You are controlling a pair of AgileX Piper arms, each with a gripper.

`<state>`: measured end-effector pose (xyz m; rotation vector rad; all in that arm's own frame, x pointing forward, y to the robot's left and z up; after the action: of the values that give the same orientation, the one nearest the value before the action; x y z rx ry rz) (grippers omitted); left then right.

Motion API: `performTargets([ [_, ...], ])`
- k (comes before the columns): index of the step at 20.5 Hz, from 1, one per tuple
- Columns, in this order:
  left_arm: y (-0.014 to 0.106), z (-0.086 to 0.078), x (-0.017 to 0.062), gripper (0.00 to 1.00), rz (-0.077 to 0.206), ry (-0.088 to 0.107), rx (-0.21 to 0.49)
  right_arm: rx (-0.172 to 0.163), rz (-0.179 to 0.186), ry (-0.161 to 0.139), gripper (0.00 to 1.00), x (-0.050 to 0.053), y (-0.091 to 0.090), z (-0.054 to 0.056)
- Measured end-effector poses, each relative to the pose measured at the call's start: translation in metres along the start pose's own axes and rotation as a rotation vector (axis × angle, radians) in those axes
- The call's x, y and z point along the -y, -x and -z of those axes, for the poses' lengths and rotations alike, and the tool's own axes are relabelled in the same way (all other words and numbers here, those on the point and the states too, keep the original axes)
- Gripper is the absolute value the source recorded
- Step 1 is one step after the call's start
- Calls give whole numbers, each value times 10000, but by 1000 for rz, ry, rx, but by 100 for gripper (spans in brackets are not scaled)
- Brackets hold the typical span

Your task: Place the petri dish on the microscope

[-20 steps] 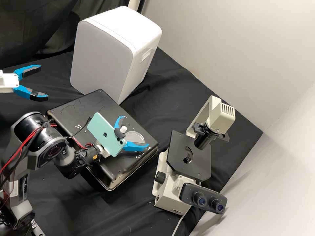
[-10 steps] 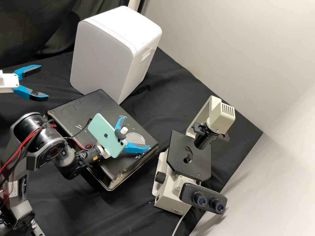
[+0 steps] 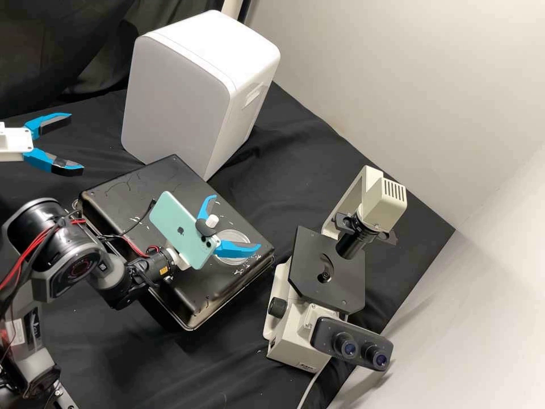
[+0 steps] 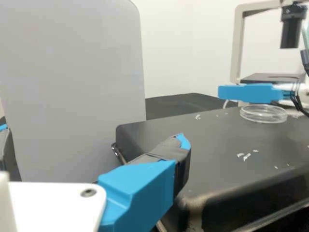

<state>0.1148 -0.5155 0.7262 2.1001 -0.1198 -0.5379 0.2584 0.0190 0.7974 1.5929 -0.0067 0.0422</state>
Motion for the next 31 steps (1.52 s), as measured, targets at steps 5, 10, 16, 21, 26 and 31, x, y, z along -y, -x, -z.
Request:
performTargets([
  [5, 0, 0, 1, 100, 1, -1, 0, 3, -9, 4, 100, -29, 12, -12],
  [10, -3, -7, 16, 100, 8, -7, 2, 41, -16, 6, 100, -52, 44, -101],
  [16, -4, -7, 18, 100, 9, -8, 2, 52, 1, 9, 100, -25, 85, -128],
  [21, -6, -2, 17, 100, 8, -8, -2, 65, 15, 9, 100, 0, 130, -154],
  [26, -12, 8, 12, 100, 5, -10, -6, 84, 22, -17, 100, 17, 123, -202],
  [31, -16, 3, 8, 100, 1, -12, 5, 113, 31, -52, 100, 51, 88, -275],
])
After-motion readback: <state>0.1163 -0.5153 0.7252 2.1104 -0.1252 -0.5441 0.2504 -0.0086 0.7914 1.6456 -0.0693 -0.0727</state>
